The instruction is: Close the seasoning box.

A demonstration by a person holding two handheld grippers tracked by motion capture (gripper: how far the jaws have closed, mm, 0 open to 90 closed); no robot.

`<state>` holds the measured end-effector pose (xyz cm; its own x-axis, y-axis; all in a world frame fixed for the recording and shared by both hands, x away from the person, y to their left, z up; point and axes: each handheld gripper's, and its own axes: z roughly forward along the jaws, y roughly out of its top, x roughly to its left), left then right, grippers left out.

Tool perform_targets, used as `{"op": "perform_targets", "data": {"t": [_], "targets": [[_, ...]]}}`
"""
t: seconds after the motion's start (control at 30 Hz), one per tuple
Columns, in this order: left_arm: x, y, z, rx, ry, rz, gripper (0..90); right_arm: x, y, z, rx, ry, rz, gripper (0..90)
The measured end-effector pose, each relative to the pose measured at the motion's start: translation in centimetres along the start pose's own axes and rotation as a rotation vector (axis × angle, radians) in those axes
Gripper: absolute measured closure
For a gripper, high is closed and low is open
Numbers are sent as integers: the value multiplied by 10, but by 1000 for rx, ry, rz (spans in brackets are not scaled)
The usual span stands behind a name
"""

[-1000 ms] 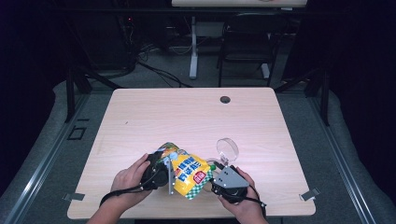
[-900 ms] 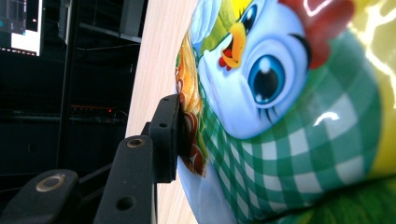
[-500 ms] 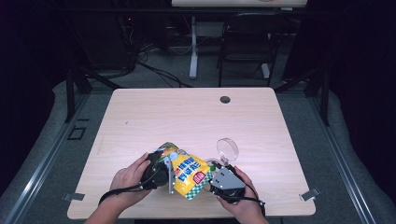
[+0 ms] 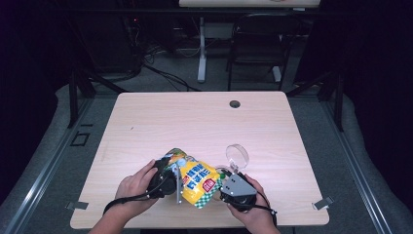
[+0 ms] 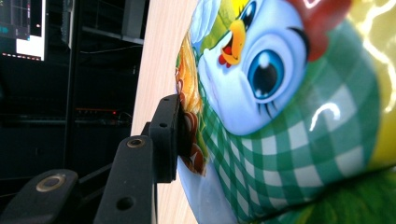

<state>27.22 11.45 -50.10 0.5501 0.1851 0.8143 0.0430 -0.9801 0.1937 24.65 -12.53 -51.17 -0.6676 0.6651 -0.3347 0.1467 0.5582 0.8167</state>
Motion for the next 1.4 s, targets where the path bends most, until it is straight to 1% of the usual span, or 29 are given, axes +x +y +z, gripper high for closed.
{"op": "perform_targets", "data": {"t": [0.13, 0.17, 0.2, 0.3, 0.47, 0.5, 0.63, 0.67, 0.77, 1.0, 1.17, 1.4], "targets": [[1, 1, -1, -6, 8, -2, 592, -1, 0, 0, 2, 3, 11, 592], [1, 1, -1, -9, 9, -3, 592, -1, 0, -1, 3, 0, 13, 622], [1, 1, -1, -10, 15, 1, 592, -1, 0, -1, 8, -2, 15, 625], [2, 2, -2, -9, 18, 5, 593, -2, -1, 0, 10, 7, 30, 638], [3, 2, -2, -4, 20, 14, 592, -2, -1, 0, 13, 10, 35, 652], [3, 2, -2, -7, 16, 10, 592, -2, -1, 0, 13, 9, 36, 655], [4, 3, -3, -7, 15, 11, 593, -2, -1, 0, 15, 8, 36, 669], [4, 3, -3, -13, 24, 14, 593, -2, -1, 0, 15, 7, 34, 672], [4, 3, -3, -11, 28, 15, 593, -2, -1, 0, 14, 6, 34, 674], [4, 4, -4, -6, 28, 18, 593, 0, -1, 0, 15, -12, 12, 677], [5, 4, -4, -13, 32, 15, 593, -1, -1, 0, 10, -15, 9, 678], [4, 6, -4, -11, 51, 33, 593, -1, -3, 0, 7, -20, 14, 679]]}}
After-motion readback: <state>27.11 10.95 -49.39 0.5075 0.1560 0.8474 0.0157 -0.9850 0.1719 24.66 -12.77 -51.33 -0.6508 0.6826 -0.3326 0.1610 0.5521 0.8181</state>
